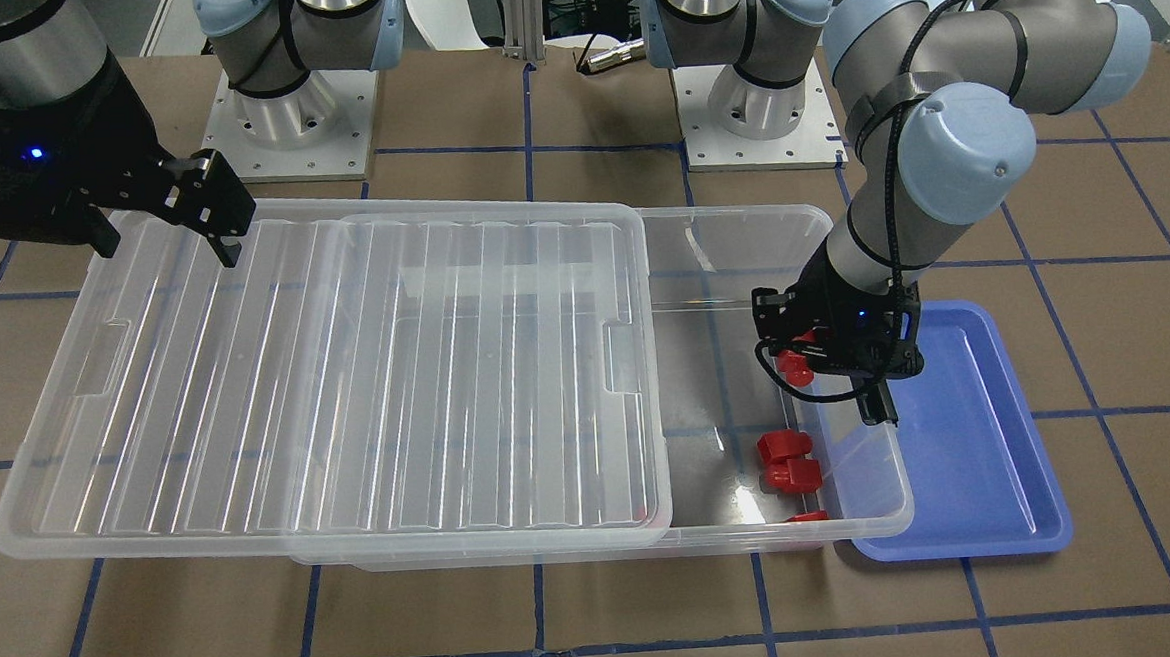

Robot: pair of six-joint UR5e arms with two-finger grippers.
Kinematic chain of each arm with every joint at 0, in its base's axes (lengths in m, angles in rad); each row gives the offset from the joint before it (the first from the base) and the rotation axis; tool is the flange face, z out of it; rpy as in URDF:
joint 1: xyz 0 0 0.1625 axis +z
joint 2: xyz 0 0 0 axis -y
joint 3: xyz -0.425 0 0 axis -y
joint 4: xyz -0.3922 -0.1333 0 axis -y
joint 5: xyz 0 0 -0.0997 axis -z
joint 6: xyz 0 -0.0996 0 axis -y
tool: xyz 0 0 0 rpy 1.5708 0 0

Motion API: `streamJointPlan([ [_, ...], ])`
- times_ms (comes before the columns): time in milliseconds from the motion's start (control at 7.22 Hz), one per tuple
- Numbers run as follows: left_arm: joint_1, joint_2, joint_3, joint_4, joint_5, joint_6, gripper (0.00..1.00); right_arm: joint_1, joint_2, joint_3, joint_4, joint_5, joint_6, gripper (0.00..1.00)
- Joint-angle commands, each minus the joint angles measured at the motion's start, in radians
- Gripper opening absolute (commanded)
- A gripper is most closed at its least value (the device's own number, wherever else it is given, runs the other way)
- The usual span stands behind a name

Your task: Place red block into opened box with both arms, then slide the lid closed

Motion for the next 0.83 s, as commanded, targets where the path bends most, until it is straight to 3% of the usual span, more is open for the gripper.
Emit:
streamJointPlan([
  [0, -0.024, -0.026, -0.021, 0.037, 0.0, 0.002, 0.0, 0.008, 0.009, 0.018, 0.013, 0.006, -0.009, 1.0],
  [277, -0.024, -0.054, -0.061, 0.08, 0.0, 0.006, 0.0, -0.001, 0.053, -0.008, -0.008, -0.006, -0.006, 1.0],
  [415, -0.024, -0.072, -0.095, 0.144, 0.0, 0.012, 0.0, -0.003, 0.028, -0.085, 0.064, -0.005, -0.015, 1.0],
  [554, -0.024, -0.08, -0.121, 0.176, 0.0, 0.013, 0.0, 0.005, 0.018, -0.153, 0.223, 0.006, 0.0, 1.0],
  [692, -0.024, -0.089, -0.127, 0.18, -0.001, 0.0, 0.0, 0.005, 0.006, -0.22, 0.234, 0.006, -0.012, 1.0],
])
